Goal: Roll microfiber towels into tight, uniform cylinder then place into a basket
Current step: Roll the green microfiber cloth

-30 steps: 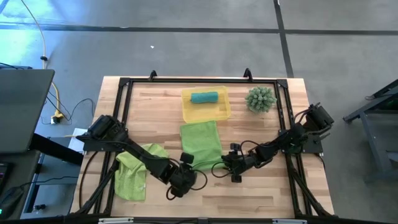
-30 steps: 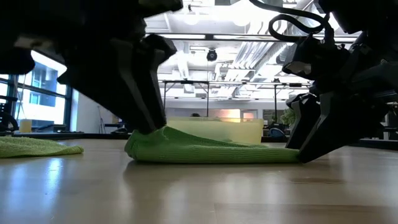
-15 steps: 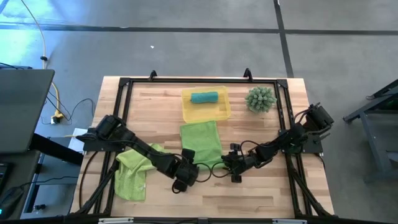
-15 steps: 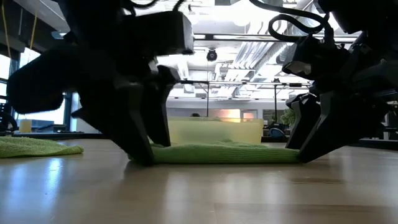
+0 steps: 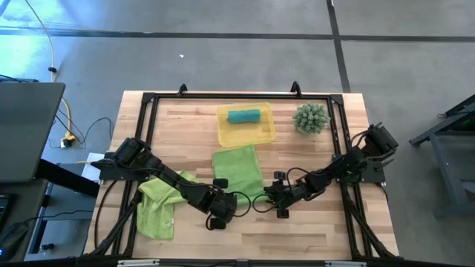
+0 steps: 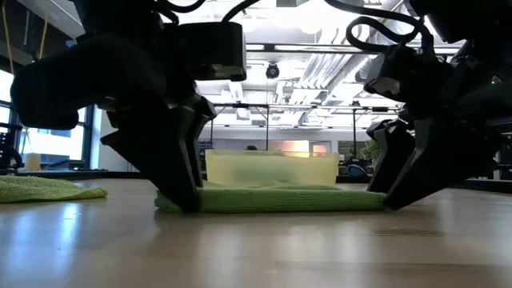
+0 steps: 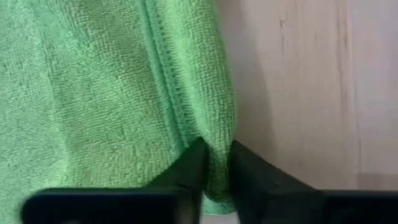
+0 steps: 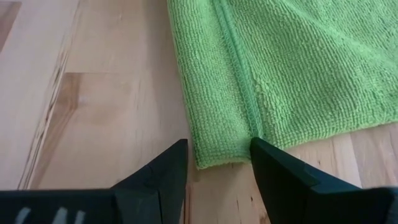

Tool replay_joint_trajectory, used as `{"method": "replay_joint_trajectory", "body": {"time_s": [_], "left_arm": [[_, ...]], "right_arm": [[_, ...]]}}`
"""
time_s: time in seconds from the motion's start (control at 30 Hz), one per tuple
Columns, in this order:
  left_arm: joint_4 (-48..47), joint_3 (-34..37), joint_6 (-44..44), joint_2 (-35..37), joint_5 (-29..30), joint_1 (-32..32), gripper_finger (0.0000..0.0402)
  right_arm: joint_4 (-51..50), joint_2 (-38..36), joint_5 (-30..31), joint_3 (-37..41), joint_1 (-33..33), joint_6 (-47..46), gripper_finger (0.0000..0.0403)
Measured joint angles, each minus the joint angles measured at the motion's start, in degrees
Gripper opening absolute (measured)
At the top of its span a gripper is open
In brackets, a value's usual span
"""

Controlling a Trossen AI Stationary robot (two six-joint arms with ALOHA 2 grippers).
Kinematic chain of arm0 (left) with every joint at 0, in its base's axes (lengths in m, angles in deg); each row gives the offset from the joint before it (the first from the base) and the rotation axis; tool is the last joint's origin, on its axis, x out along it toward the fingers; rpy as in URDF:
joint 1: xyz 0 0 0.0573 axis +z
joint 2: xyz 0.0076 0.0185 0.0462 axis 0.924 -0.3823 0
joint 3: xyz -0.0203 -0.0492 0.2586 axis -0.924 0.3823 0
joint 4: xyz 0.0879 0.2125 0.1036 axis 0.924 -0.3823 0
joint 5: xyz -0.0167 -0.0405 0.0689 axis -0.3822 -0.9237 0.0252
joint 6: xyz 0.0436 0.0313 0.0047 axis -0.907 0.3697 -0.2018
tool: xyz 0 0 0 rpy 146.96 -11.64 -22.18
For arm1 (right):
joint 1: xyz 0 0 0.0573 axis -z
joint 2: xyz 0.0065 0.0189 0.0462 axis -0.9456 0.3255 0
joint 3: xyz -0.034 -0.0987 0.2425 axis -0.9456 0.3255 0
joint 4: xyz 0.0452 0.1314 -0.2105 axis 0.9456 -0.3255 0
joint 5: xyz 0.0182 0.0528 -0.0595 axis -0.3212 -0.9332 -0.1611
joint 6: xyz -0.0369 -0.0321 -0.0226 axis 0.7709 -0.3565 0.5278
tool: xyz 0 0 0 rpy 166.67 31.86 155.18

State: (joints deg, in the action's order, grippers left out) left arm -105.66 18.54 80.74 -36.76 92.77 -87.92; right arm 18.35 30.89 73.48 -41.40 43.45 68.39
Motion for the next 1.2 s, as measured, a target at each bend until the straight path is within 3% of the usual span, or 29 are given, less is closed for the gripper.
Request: {"method": "replay_joint_trajectory", "body": {"time_s": [0.1, 0.2, 0.47, 0.87, 1.2], "left_arm": [[1.2, 0.2, 0.1, 0.0, -0.5, 0.1, 0.0010], [1.9, 0.2, 0.1, -0.1, -0.8, 0.1, 0.0016], [2.8, 0.2, 1.1, -0.1, -3.5, 0.1, 0.0004], [6.1, 0.5, 9.9, 1.8, -11.8, -0.4, 0.0004], [5.2, 0.4, 28.1, 2.3, -14.5, 0.2, 0.0007]], "right_arm": [[0.0, 0.0, 0.0, 0.0, 0.0, 1.2, 0.0166], [0.0, 0.0, 0.1, 0.0, -0.3, 1.5, 0.0142], [0.1, 0.0, 0.0, 0.0, -1.5, 3.8, 0.0010], [5.2, -0.8, -24.8, 0.0, 2.7, -8.3, 0.0003], [5.8, -0.4, -27.1, 0.0, 5.9, -22.1, 0.0001]]}}
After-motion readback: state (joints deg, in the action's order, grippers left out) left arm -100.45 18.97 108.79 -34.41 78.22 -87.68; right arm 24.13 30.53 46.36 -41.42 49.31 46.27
